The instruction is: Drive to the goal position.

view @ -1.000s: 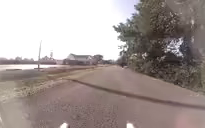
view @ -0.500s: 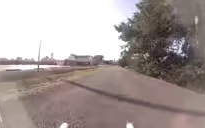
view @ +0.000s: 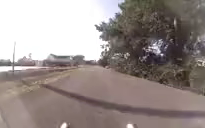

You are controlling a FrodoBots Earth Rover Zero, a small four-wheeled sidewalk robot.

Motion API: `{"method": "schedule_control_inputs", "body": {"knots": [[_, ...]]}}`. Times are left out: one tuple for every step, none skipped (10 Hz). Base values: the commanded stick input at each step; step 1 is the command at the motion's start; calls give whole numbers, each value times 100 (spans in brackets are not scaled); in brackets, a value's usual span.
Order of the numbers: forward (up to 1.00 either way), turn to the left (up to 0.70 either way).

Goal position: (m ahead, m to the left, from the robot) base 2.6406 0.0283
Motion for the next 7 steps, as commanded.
{"method": "schedule_control_inputs", "body": {"knots": [[70, 0], [70, 0], [70, 0], [70, 0], [70, 0], [70, 0], [70, 0]]}}
